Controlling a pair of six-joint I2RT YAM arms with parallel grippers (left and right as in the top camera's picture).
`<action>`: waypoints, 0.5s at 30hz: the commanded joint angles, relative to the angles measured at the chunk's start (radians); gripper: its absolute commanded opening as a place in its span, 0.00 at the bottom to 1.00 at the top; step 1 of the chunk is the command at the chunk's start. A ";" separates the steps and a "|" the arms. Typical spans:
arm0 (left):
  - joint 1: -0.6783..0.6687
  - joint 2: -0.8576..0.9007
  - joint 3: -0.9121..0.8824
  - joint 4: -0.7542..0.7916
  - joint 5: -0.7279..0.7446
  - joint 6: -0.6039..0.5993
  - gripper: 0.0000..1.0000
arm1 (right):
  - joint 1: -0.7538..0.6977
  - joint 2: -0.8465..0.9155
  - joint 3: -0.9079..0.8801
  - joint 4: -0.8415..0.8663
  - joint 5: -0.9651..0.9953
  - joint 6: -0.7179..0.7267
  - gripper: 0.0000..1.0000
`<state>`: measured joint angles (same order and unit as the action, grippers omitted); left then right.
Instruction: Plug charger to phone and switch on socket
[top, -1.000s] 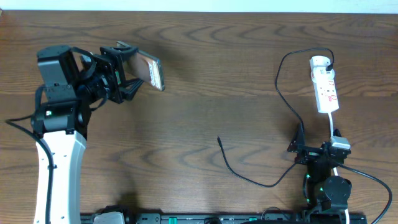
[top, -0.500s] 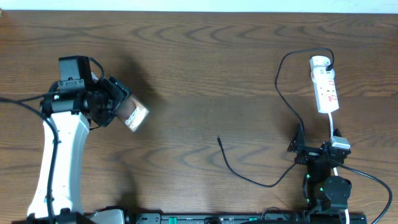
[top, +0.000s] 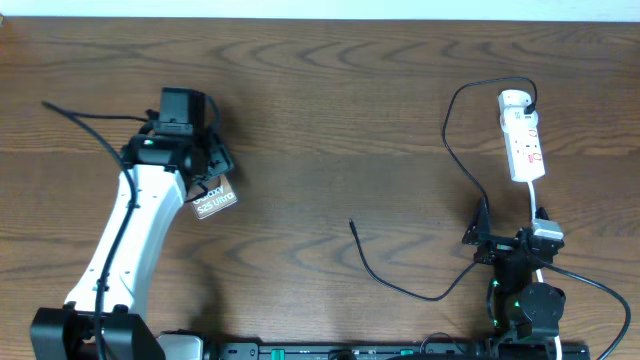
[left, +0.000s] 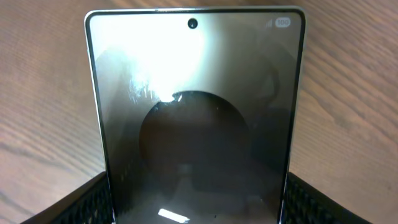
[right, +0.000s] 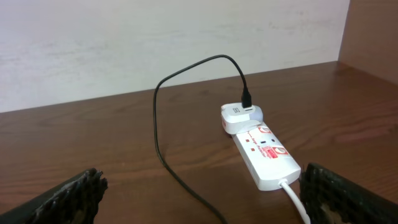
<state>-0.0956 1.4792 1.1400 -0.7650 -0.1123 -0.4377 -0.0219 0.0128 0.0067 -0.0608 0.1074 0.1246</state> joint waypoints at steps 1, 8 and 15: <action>-0.024 -0.007 0.007 0.016 -0.035 0.091 0.07 | -0.004 -0.003 -0.001 -0.003 -0.002 -0.010 0.99; -0.031 -0.007 0.007 0.023 0.198 0.255 0.07 | -0.004 -0.003 -0.001 0.006 -0.026 0.018 0.99; -0.030 -0.007 0.007 0.024 0.236 0.315 0.07 | -0.004 -0.003 0.051 0.116 -0.174 0.003 0.99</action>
<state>-0.1226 1.4792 1.1400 -0.7494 0.0895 -0.1776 -0.0219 0.0128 0.0113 0.0479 0.0048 0.1371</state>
